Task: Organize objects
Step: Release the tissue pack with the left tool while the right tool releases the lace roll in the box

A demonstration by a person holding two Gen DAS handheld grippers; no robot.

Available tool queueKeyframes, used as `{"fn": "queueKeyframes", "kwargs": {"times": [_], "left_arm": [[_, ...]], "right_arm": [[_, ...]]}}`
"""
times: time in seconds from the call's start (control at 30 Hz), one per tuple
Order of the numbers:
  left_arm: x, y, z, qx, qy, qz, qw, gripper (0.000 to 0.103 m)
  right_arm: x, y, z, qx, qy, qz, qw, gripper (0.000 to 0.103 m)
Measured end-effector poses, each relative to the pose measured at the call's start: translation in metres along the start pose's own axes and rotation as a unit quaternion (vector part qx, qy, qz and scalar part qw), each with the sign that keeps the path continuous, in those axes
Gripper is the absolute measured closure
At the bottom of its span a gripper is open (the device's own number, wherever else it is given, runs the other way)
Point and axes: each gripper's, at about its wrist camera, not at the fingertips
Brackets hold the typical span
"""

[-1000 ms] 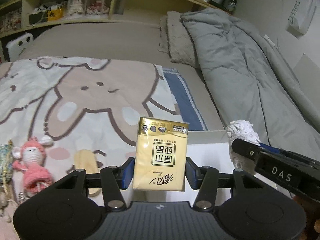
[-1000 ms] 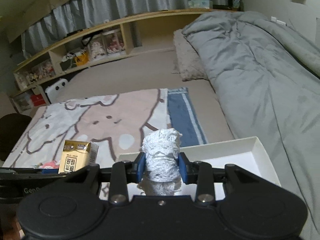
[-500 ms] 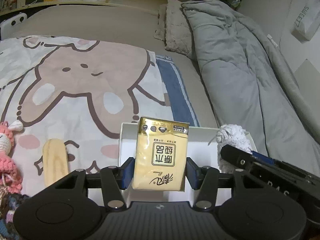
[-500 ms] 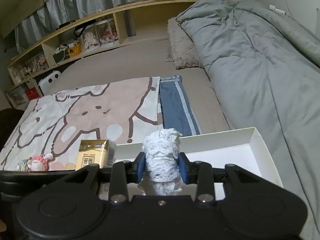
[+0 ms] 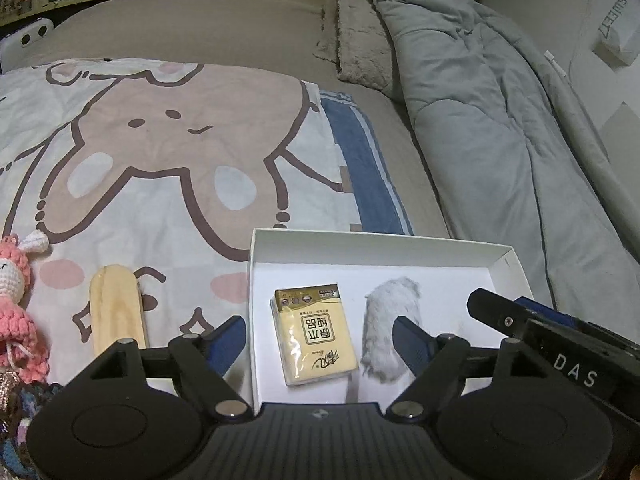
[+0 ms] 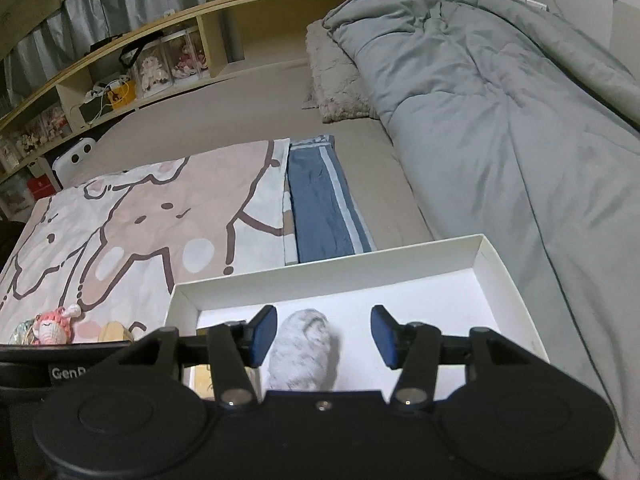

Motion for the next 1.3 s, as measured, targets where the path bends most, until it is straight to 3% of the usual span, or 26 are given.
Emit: {"fn": "queueKeyframes", "kwargs": {"times": [0.57,0.93,1.3], "left_arm": [[-0.001,0.007,0.026,0.02,-0.01,-0.016,0.9996,0.022],[-0.015,0.015,0.049,0.034,-0.01,-0.026,0.999,0.022],[-0.036,0.02,0.073,0.037,-0.014,-0.032,0.9987,0.017]], "right_arm": [[-0.001,0.0,0.018,-0.007,-0.01,-0.004,1.0,0.05],[-0.016,0.001,0.035,-0.032,-0.007,0.003,0.999,0.035],[-0.034,0.003,0.057,-0.056,-0.001,-0.003,0.998,0.028]]}}
Point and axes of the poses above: each gripper's, at about its wrist camera, not at the fingertips, and z roughly against the way its jaws point, y to its left, x to its top, and after that the axes turned 5 degrees about -z, right-handed
